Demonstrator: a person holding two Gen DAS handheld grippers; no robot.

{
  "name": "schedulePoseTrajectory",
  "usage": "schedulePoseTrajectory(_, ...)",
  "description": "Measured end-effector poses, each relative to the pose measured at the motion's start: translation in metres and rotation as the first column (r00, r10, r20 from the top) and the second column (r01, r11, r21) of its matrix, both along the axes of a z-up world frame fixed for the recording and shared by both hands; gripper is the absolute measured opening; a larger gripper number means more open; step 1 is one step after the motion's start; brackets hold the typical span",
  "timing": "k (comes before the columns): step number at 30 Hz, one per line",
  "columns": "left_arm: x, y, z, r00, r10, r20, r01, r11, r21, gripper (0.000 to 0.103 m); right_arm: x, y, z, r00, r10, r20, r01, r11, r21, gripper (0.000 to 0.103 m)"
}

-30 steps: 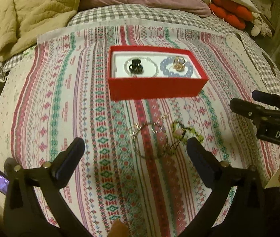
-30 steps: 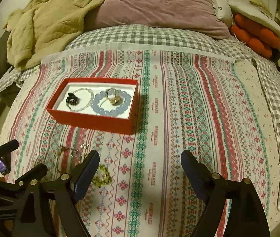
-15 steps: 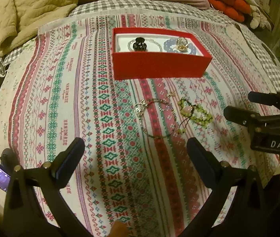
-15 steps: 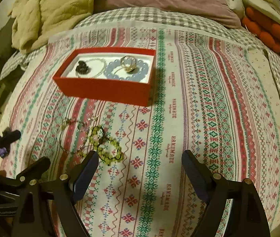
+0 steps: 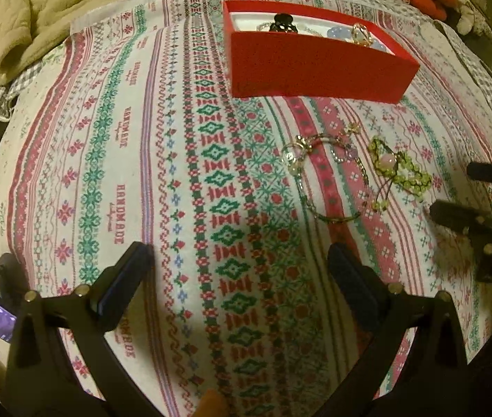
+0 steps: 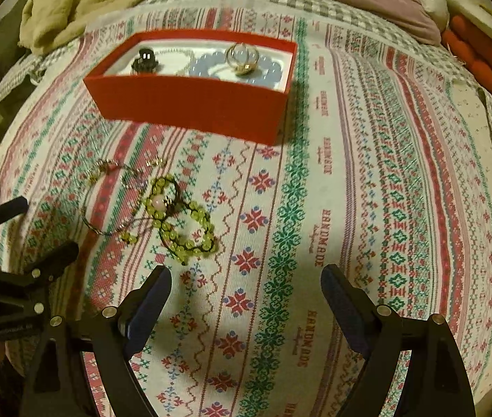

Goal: Organize jewelry
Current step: 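Move both tools back toward the remaining earrings and green bracelet, then grasp a gold earring with left tool while right tool grasps green bead bracelet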

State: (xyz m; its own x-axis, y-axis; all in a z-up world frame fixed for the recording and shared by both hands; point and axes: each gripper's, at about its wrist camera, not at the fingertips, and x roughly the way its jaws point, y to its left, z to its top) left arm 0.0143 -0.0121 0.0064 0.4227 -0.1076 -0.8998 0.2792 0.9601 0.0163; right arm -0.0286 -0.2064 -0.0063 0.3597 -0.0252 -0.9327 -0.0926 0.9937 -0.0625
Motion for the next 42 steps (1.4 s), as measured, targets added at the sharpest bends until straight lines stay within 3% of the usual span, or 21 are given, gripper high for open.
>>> schedulePoseTrajectory(7, 0.007, -0.002, 0.012, 0.999, -0.005, 0.032, 0.009, 0.993, -0.115, 0.101, 0.002, -0.005, -0.002, 1.0, -0.012, -0.01, 0.012, 1.0, -0.002, 0.089)
schedulePoseTrajectory(10, 0.014, -0.01, 0.01, 1.0, -0.019, 0.025, 0.023, 0.99, -0.141, 0.081, 0.004, -0.009, 0.0, 0.999, -0.032, -0.005, 0.032, 0.999, 0.005, 0.089)
schedulePoseTrajectory(12, 0.017, -0.015, 0.008, 0.999, -0.019, 0.038, 0.024, 0.992, -0.124, 0.073, 0.005, -0.013, 0.0, 0.999, -0.046, -0.008, 0.046, 0.999, 0.01, 0.089)
schedulePoseTrajectory(14, 0.017, -0.019, 0.009, 0.998, -0.028, 0.051, 0.033, 0.993, -0.111, 0.054, 0.007, -0.016, -0.001, 0.998, -0.056, -0.012, 0.056, 0.998, 0.013, 0.089)
schedulePoseTrajectory(20, 0.016, -0.025, 0.007, 0.997, -0.055, 0.046, 0.059, 0.993, -0.101, 0.014, 0.011, -0.024, -0.003, 0.996, -0.082, -0.02, 0.083, 0.996, 0.017, 0.089)
schedulePoseTrajectory(22, 0.016, -0.023, 0.007, 0.998, -0.053, 0.036, 0.056, 0.993, -0.107, 0.007, 0.011, -0.025, -0.003, 0.996, -0.092, -0.02, 0.092, 0.996, 0.02, 0.089)
schedulePoseTrajectory(28, 0.015, -0.01, 0.012, 1.0, -0.023, 0.016, 0.025, 0.988, -0.153, 0.004, 0.018, -0.035, 0.0, 0.993, -0.113, -0.017, 0.114, 0.992, 0.06, 0.089)
schedulePoseTrajectory(37, 0.01, 0.004, 0.026, 1.0, 0.001, 0.024, 0.003, 0.987, -0.161, 0.004, 0.03, -0.037, 0.006, 0.987, -0.161, -0.019, 0.162, 0.973, 0.164, 0.088)
schedulePoseTrajectory(42, 0.009, 0.009, 0.024, 1.0, 0.008, 0.013, -0.006, 0.987, -0.158, 0.004, 0.038, -0.022, -0.001, 0.99, -0.136, -0.042, 0.142, 0.969, 0.202, 0.068)
